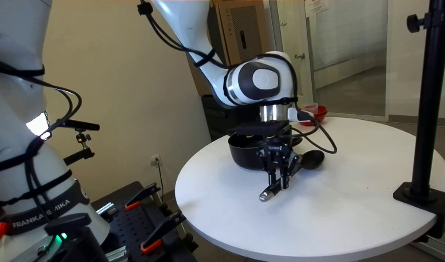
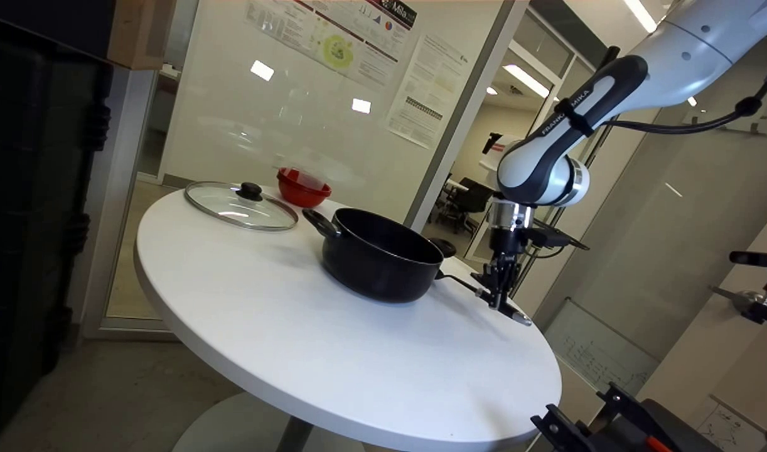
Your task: Use the spoon to mix the contents of the pot then put it back on the table
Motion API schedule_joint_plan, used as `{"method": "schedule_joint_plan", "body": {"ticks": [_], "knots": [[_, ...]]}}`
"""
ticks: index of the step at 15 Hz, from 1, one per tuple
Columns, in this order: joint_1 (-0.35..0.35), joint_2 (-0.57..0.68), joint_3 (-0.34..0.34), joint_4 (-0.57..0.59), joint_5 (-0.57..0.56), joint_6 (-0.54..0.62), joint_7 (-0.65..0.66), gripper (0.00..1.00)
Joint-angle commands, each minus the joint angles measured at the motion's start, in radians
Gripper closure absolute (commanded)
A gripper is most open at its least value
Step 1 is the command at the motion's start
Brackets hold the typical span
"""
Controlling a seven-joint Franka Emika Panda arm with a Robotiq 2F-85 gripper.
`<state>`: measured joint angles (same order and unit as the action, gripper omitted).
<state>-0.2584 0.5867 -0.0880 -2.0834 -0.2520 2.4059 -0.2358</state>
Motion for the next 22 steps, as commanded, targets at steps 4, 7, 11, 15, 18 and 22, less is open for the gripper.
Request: {"method": "schedule_joint_plan", "body": {"ticks": [4, 7, 11, 15, 18, 22], "knots": [[-0.034, 0.087, -0.012, 0.095, 0.061, 0.014, -0.045, 0.92], [-0.009, 0.105, -0.030, 0.103, 0.016, 0.068, -0.038, 0.92], [0.025, 0.150, -0.050, 0.129, -0.030, 0.123, -0.030, 0.64], [0.030, 0.186, -0.053, 0.160, -0.042, 0.126, -0.044, 0.30], [0.012, 0.143, -0.034, 0.130, -0.032, 0.133, -0.087, 0.09], [-0.008, 0.034, -0.011, 0.046, -0.019, 0.138, -0.152, 0.00]]}}
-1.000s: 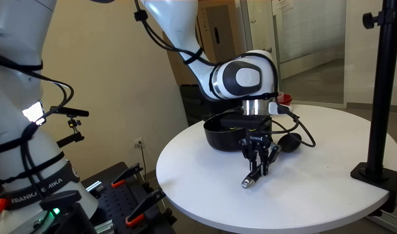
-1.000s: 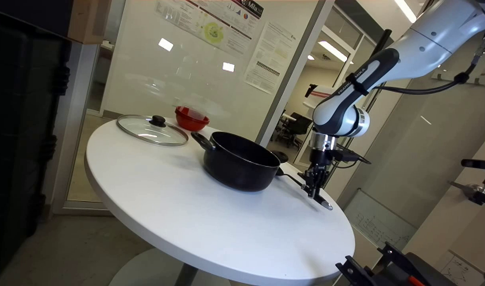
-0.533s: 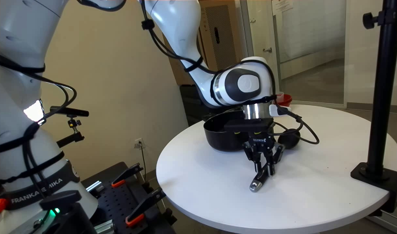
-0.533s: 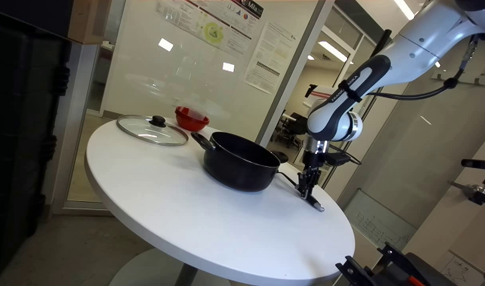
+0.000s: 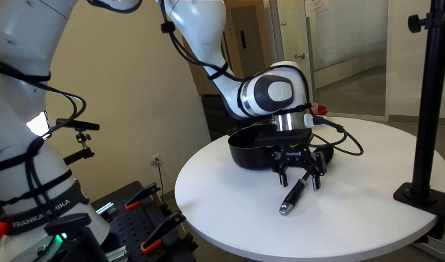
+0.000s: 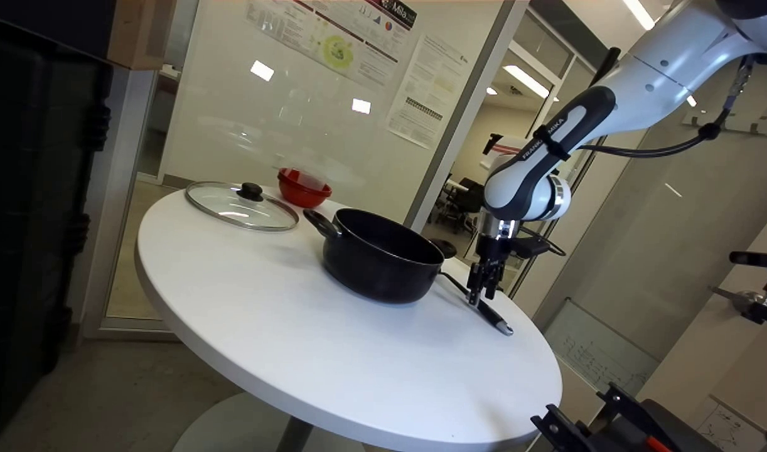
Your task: Use the spoon to mix the contents of the pot then put it back on the table
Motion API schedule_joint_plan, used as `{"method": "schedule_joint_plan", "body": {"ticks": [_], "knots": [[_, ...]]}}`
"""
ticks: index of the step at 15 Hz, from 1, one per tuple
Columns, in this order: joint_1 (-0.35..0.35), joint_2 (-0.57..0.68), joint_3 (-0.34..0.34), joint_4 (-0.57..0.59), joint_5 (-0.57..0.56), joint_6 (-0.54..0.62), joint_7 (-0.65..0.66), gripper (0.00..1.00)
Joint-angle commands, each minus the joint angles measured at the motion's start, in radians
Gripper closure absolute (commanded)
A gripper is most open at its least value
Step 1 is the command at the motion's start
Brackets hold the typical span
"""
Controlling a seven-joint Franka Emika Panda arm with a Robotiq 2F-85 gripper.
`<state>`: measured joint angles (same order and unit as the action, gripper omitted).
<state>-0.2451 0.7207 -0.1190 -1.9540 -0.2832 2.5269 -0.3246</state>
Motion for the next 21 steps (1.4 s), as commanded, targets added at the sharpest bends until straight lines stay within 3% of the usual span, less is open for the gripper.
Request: {"method": "schedule_joint_plan", "body": {"ticks": [1, 7, 10, 21], "knots": [[-0.016, -0.129, 0.017, -0.103, 0.009, 0.011, -0.069, 0.00], [0.012, -0.292, 0.014, -0.208, -0.005, -0.031, -0.095, 0.00], [0.038, -0.360, 0.026, -0.262, -0.009, 0.013, -0.086, 0.00], [0.181, -0.594, 0.130, -0.406, 0.045, 0.023, -0.035, 0.00]]}}
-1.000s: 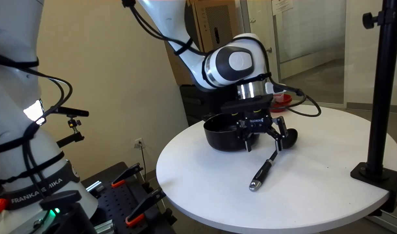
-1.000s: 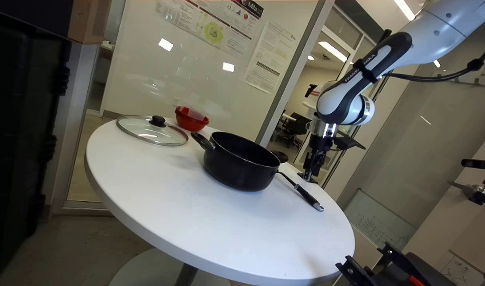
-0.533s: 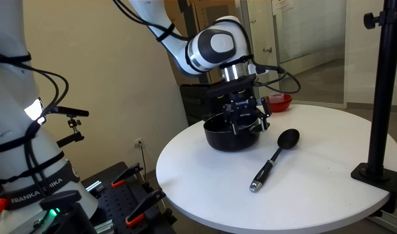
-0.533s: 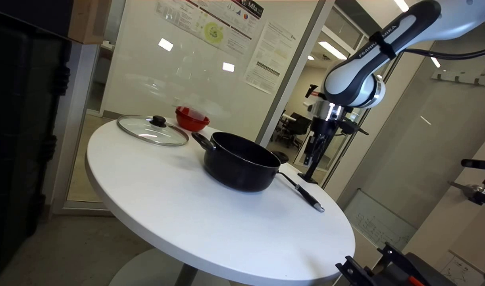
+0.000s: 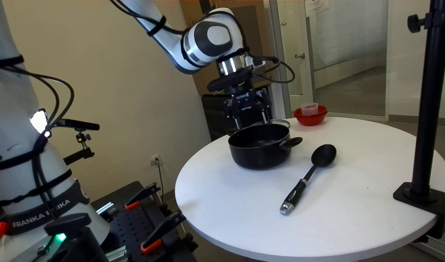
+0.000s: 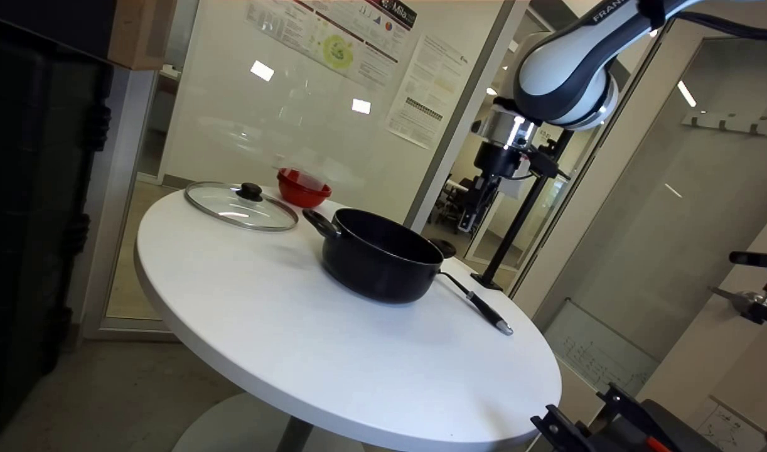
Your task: Use the spoon to mix the contents of the pot then put it back on the table
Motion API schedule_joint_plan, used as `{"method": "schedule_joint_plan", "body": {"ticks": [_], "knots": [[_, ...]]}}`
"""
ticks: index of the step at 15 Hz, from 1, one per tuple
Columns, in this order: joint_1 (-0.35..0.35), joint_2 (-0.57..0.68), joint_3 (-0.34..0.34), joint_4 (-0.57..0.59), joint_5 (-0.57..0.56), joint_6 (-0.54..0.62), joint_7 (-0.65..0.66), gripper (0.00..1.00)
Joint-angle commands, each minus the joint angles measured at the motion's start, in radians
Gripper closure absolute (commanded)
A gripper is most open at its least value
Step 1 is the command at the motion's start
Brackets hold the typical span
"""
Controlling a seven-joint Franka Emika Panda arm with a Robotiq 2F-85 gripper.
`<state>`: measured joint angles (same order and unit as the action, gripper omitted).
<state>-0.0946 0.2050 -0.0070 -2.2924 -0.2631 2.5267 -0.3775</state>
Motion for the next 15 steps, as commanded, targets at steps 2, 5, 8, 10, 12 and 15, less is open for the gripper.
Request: {"method": "schedule_joint_plan", "body": {"ticks": [2, 5, 8, 10, 12, 15], "knots": [[0.054, -0.106, 0.032, -0.088, 0.026, 0.021, 0.026, 0.00], [0.056, -0.059, 0.020, -0.038, 0.011, -0.004, 0.016, 0.00], [0.051, -0.052, 0.014, -0.037, 0.011, -0.004, 0.016, 0.00], [0.051, -0.051, 0.013, -0.037, 0.011, -0.004, 0.016, 0.00], [0.052, -0.051, 0.013, -0.037, 0.010, -0.004, 0.016, 0.00], [0.051, -0.051, 0.013, -0.037, 0.010, -0.004, 0.016, 0.00]]}}
